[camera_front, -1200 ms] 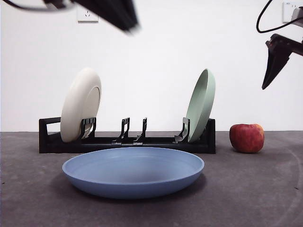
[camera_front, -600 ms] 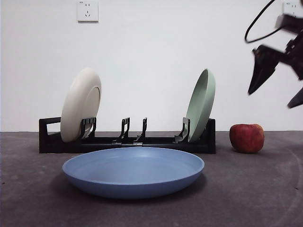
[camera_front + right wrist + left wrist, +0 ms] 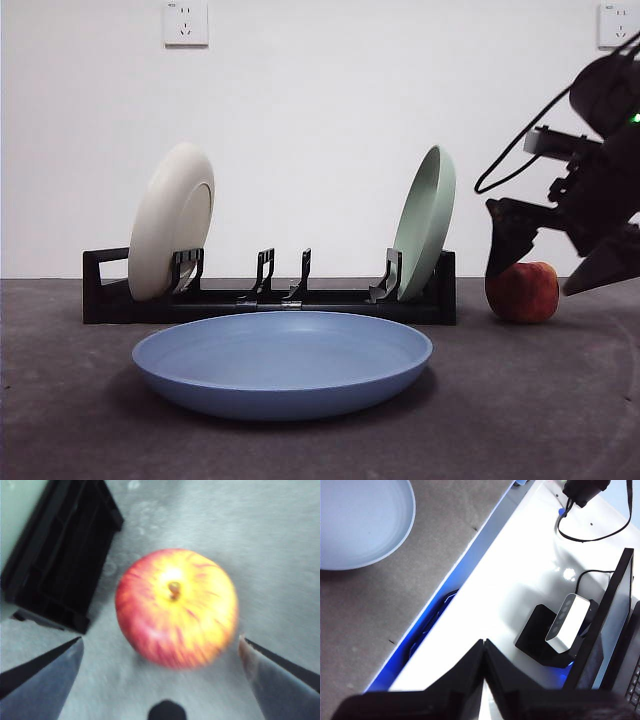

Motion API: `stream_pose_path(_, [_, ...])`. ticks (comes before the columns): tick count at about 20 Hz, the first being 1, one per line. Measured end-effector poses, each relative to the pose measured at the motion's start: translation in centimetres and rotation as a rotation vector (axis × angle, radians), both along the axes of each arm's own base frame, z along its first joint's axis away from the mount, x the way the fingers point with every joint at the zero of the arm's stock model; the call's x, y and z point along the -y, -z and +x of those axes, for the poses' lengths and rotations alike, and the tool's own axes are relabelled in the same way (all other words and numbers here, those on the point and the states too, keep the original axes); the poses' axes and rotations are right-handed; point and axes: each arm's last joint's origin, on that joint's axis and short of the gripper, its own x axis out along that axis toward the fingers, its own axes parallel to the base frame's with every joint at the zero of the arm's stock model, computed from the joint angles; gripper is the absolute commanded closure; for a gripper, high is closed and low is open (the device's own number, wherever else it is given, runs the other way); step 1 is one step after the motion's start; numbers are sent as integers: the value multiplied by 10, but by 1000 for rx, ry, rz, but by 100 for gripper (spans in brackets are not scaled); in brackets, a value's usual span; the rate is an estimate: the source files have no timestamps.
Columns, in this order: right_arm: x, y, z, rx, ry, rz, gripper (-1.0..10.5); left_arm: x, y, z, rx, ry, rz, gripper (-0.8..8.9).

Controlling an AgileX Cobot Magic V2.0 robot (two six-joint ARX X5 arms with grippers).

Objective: Take the blue plate from the plate rack,put the plate on the table,take the apple from the table,put the apple in the plate

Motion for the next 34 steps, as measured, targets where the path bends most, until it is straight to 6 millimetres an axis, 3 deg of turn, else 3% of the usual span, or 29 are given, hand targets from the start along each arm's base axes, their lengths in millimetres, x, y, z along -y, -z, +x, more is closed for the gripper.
stream_pose_path(3, [-1, 8, 7, 19, -8, 8, 259, 0, 0, 0, -12, -16, -1, 821])
stream_pose_path(4, [-2, 11, 9, 11, -9, 8, 317, 0, 0, 0, -16, -21, -1, 821])
stream_pose_path(6, [-3, 16, 10, -4, -10, 5, 571, 0, 0, 0, -20, -27, -2, 821])
stream_pose_path(11, [-4, 16, 10, -3, -14, 6, 965, 0, 0, 0, -36, -48, -5, 821])
stream_pose_path(17, [-4, 7, 5, -77, -13, -2, 957, 0, 0, 0, -44, -60, -7, 819])
stream_pose_path(19, [-3, -9, -7, -131, -11, -5, 957, 0, 0, 0, -44, -59, -7, 819])
stream_pose_path(22, [1, -49, -36, -183, 28, -14, 957, 0, 0, 1, -15, -60, 2, 819])
stream_pose_path(28, [0, -110, -121, -338, 25, -18, 957, 2, -3, 6, 106, -109, -5, 819])
stream_pose_path(32, [-18, -140, -160, -248, -23, 40, 957, 2, -4, 7, 151, -124, 4, 819])
stream_pose_path(34, [-33, -144, -166, -226, -66, 74, 957, 1, -3, 7, 170, -141, 26, 819])
